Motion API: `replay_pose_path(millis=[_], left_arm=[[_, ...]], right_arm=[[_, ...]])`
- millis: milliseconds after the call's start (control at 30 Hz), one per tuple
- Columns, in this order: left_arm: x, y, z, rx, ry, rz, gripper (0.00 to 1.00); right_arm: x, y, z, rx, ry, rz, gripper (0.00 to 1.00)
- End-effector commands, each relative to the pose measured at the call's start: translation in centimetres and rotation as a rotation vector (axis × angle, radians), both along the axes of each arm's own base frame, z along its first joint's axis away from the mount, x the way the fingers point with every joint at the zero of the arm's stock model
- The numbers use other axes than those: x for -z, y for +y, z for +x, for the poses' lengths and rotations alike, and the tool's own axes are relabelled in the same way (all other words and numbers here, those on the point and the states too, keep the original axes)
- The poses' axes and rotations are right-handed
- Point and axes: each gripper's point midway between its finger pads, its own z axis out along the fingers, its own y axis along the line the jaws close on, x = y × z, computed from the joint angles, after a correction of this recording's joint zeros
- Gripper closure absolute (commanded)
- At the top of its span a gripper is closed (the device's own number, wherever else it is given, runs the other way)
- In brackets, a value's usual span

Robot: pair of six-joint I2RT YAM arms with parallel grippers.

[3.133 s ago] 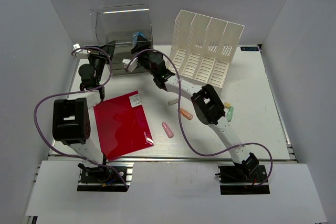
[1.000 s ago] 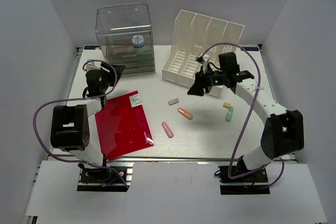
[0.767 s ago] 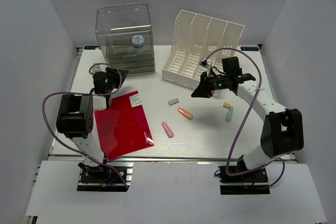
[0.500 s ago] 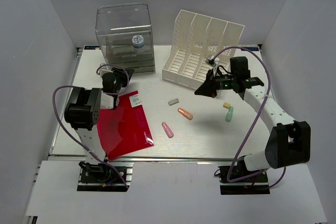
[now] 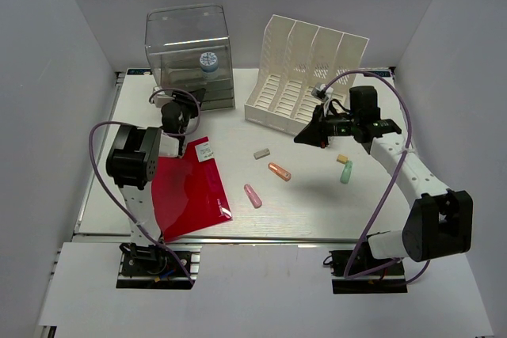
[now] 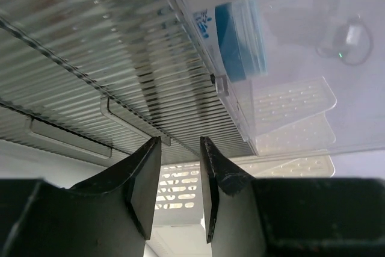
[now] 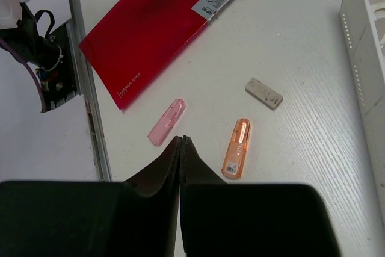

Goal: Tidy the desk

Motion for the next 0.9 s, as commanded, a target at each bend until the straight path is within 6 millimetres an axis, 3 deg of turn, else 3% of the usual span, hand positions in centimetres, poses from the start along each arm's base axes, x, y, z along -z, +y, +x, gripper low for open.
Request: replay_pose_path(millis=[0, 600, 867], left_arm=[[-0.4, 0.5, 1.1, -0.054, -0.018, -0.008, 0.57], [-0.6, 1.2, -0.9, -0.08, 0.002, -0.014, 0.64], [-0.1, 1.5, 0.0, -0.103, -0.008, -0.02, 0.57]], right_arm=[[-1.1, 0.0, -0.1, -0.008, -0.05, 0.021, 0.97], [-1.3, -0.2, -0.1, -0.007, -0.055, 0.026, 0.97], [-1.1, -0.5, 0.0, 0.004, -0.055, 0.023, 0.97]])
